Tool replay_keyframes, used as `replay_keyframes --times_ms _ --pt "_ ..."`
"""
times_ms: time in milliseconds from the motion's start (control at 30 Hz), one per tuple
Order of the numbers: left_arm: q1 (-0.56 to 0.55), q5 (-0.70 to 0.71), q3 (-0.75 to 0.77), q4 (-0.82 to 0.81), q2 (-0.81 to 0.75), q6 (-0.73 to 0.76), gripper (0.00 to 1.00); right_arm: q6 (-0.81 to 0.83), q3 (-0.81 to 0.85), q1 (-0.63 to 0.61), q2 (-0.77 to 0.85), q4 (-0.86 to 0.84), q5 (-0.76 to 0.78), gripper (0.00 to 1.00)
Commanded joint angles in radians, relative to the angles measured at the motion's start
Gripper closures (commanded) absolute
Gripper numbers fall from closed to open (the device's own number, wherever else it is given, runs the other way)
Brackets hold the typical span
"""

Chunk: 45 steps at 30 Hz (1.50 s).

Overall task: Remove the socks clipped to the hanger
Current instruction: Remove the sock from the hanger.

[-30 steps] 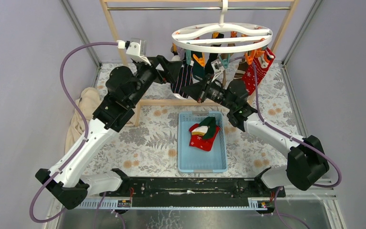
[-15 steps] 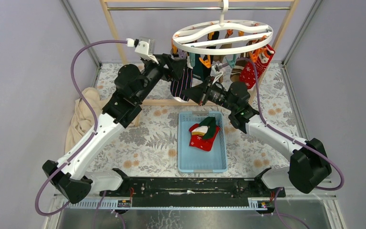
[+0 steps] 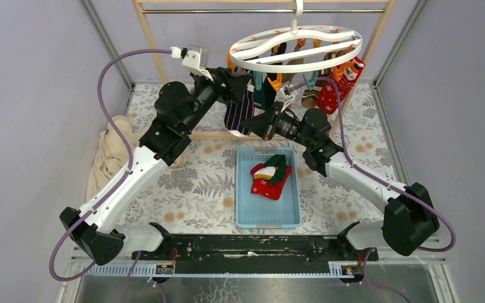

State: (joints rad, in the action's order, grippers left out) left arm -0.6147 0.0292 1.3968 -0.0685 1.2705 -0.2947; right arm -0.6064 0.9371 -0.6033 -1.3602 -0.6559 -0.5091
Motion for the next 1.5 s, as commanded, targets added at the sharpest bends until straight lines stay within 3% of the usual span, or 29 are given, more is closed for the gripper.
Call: replay_keyframes --times_ms 0,300,633,800,900,1167,1467 --pt "-0.003 0.006 0.030 -0.089 0.007 -0.008 0.30 0.006 -0.002 -0.008 0.015 -0.037 -0.024 1.00" --pt "-0.013 0.038 0.027 -0.094 0.007 0.001 0.33 0.002 -0.009 -0.008 0.008 -0.045 -0.030 1.00" --pt "-0.019 0.025 0.072 -0.053 0.033 0.009 0.58 0.008 -0.021 -0.008 0.019 -0.037 -0.031 1.00" --pt "-0.021 0.032 0.096 -0.027 0.039 0.020 0.79 0.021 -0.031 -0.008 0.031 -0.021 -0.034 1.00" --pt "-0.021 0.034 0.105 -0.017 0.041 0.027 0.83 0.028 -0.046 -0.008 0.043 -0.009 -0.036 1.00" --pt "-0.023 0.031 0.110 -0.006 0.039 0.028 0.83 0.052 -0.104 -0.008 0.112 0.066 -0.066 1.00" --pt "-0.026 0.021 0.111 0.013 0.036 0.020 0.62 0.140 -0.219 -0.009 0.250 0.344 -0.107 1.00"
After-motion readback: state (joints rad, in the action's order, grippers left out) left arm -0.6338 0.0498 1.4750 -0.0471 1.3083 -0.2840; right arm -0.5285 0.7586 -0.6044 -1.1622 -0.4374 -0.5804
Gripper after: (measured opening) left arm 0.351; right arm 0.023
